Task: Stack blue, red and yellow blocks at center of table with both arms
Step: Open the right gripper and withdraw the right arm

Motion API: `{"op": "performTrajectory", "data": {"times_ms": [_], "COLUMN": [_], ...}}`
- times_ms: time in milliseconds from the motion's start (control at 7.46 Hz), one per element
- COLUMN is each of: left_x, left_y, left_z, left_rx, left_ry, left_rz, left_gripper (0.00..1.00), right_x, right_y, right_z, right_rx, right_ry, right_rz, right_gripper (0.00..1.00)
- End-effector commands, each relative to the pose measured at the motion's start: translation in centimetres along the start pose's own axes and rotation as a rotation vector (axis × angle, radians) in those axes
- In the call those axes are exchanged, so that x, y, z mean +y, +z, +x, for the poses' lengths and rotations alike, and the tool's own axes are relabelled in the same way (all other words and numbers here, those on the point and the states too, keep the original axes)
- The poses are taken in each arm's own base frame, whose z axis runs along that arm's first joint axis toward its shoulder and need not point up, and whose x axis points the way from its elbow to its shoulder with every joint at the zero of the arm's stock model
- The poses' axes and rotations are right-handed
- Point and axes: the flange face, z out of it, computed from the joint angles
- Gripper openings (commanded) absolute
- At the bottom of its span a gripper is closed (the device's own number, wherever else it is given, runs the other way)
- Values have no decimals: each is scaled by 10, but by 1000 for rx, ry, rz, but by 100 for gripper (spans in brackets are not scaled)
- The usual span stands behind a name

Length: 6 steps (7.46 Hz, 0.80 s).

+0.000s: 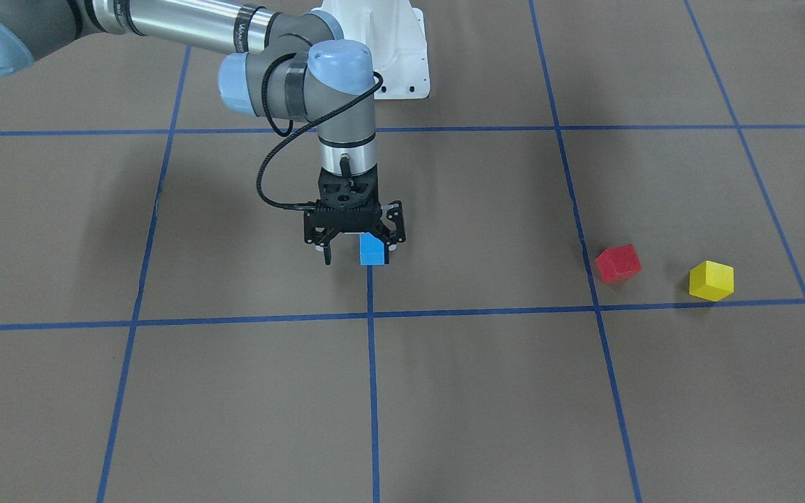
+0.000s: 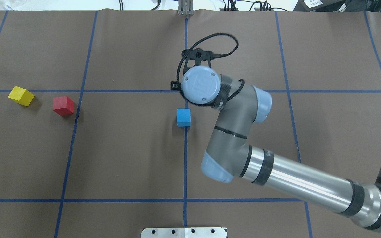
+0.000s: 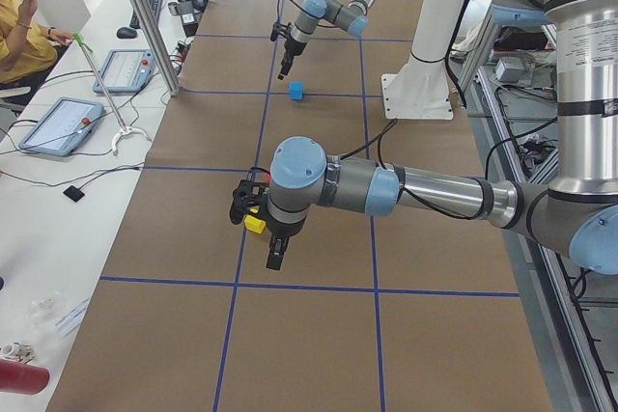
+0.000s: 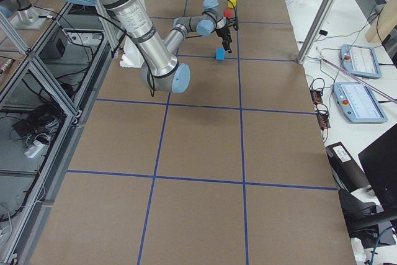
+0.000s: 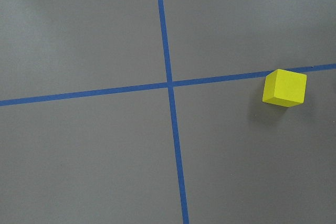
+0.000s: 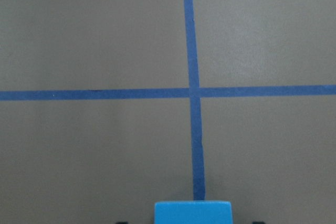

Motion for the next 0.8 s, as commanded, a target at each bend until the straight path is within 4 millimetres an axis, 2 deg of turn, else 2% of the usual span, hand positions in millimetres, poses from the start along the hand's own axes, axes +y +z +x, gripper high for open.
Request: {"op": "performTrajectory", "data": {"times_ms": [0, 134, 268, 402, 536, 670], "left_x": [-46, -60, -56, -59, -84, -88], "left_y": [16, 22, 30, 37, 46, 63], "left_z": [11, 36, 46, 69, 101, 134], "left_rx": [8, 38, 110, 188, 216, 261], "left_ry": [181, 164, 189, 233, 221, 64], "left_rz": [129, 149, 162, 168, 160, 106], "left_gripper": [100, 100, 100, 100, 100, 100], "right_x": [-135, -191, -224, -243, -242, -236], "right_y": [-42, -66, -80, -92, -94, -101], "right_z": [119, 199, 275, 343, 409, 468], "right_rx": [-22, -54, -67, -69, -101, -135], "right_ry": [-52, -126, -190, -260, -342, -375], "right_rz": [-15, -68, -106, -126, -180, -215], "right_gripper": [100, 100, 100, 100, 100, 100]}}
